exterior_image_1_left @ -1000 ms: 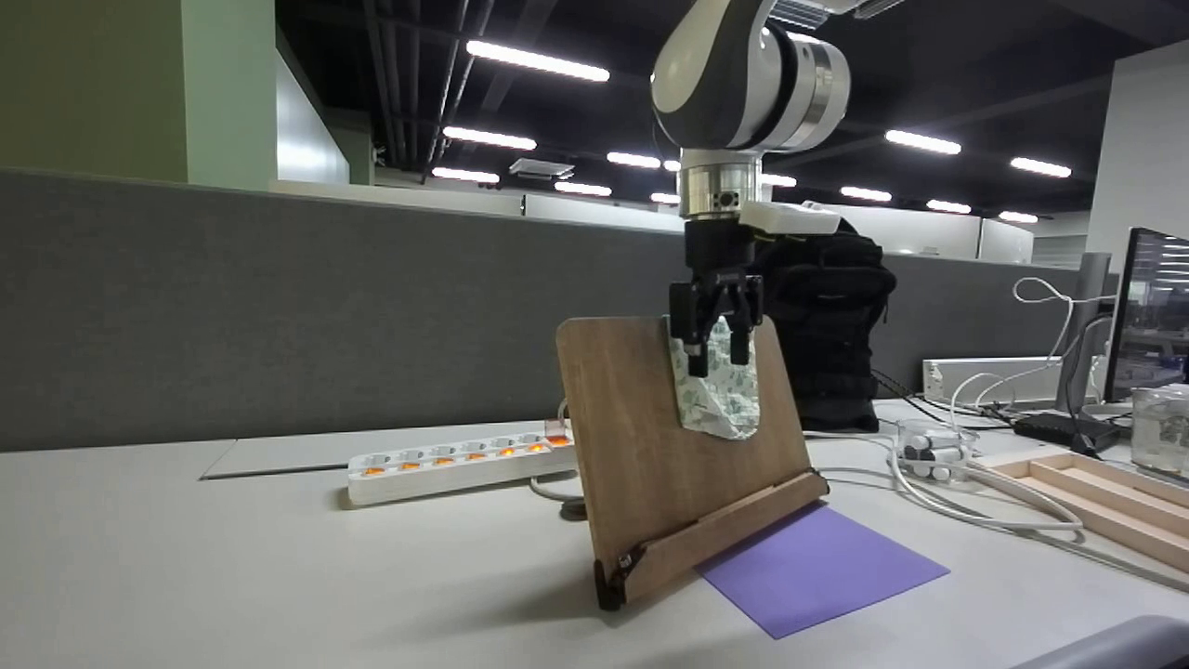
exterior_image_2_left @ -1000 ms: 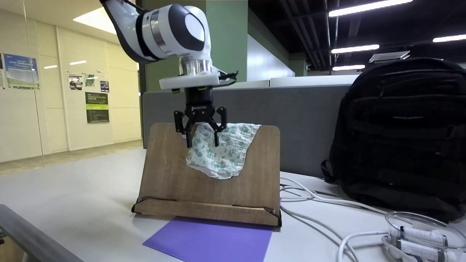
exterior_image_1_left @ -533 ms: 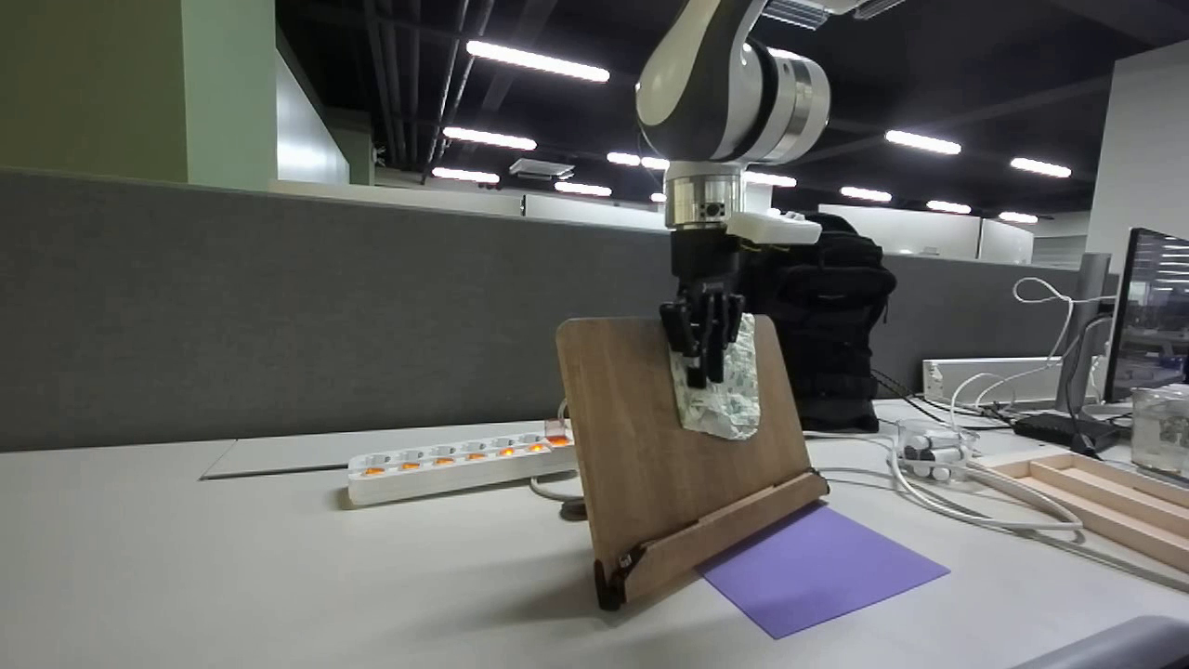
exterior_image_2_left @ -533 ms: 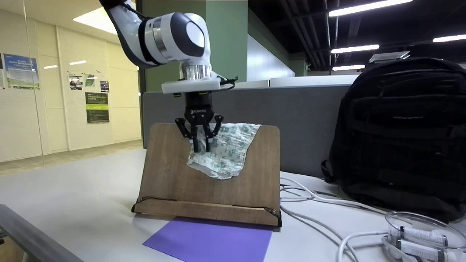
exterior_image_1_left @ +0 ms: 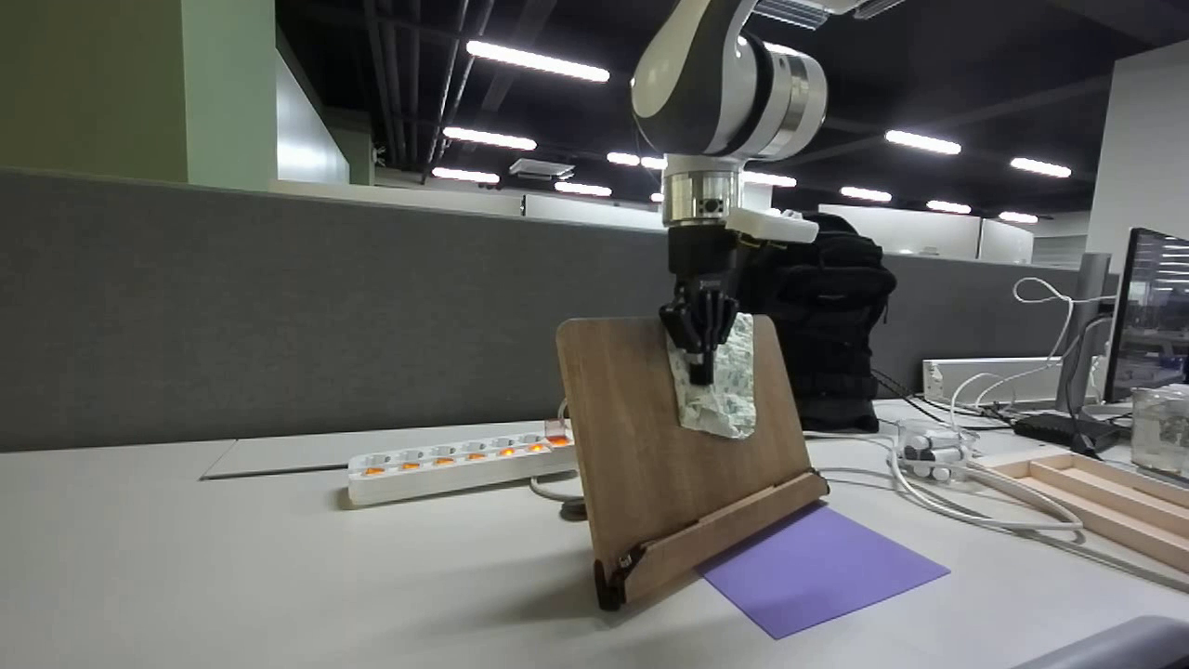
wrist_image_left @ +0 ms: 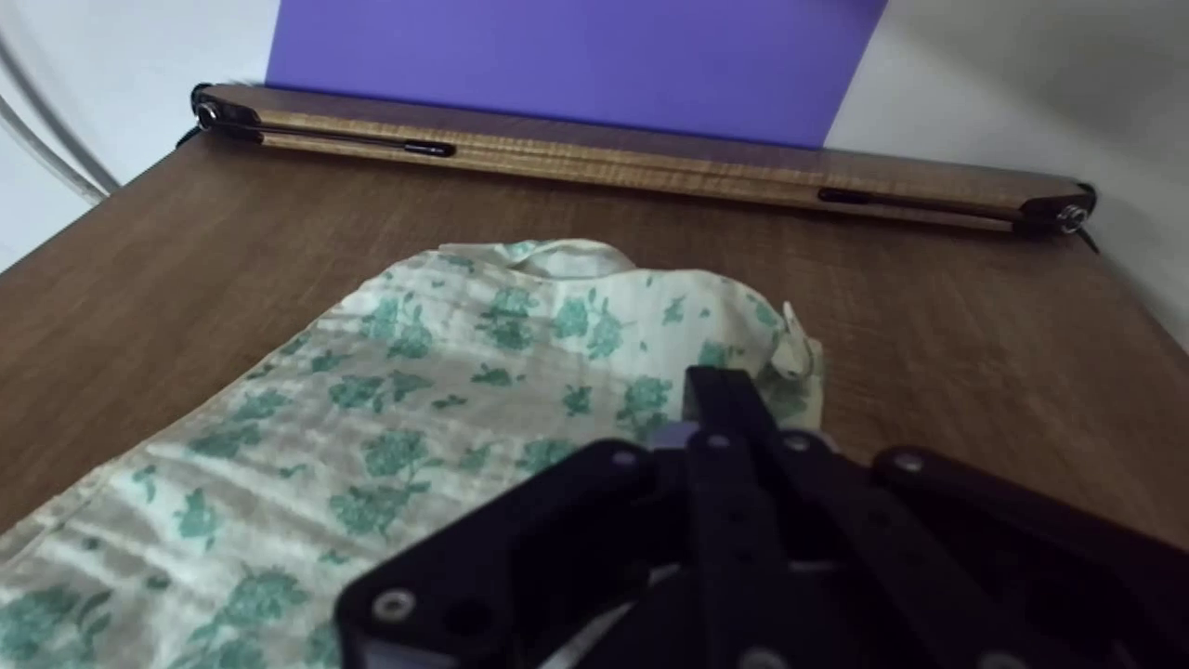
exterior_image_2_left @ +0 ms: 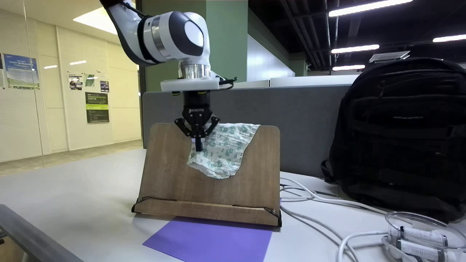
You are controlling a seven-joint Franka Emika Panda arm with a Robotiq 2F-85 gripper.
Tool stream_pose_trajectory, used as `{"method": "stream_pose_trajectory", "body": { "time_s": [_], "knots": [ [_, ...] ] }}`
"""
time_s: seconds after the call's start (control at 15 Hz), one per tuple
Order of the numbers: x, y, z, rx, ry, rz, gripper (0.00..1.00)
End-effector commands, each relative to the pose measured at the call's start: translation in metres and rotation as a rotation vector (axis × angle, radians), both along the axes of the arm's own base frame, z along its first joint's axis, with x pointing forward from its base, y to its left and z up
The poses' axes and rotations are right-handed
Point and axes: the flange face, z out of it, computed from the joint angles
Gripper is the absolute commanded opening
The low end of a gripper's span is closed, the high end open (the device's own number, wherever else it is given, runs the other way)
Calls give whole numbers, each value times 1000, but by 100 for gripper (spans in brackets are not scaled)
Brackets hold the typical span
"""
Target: Put the cloth on the table
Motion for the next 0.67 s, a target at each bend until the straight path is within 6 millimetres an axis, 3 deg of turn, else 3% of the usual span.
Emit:
{"method": "stream_pose_trajectory", "body": {
  "time_s": [0.0, 0.33, 0.6],
  "knots": [
    [-19, -1, 36, 0, 6, -34, 0],
    [-75, -14, 100, -39, 19, -133, 0],
    [-127, -38, 143, -69, -16, -290, 0]
  ]
}}
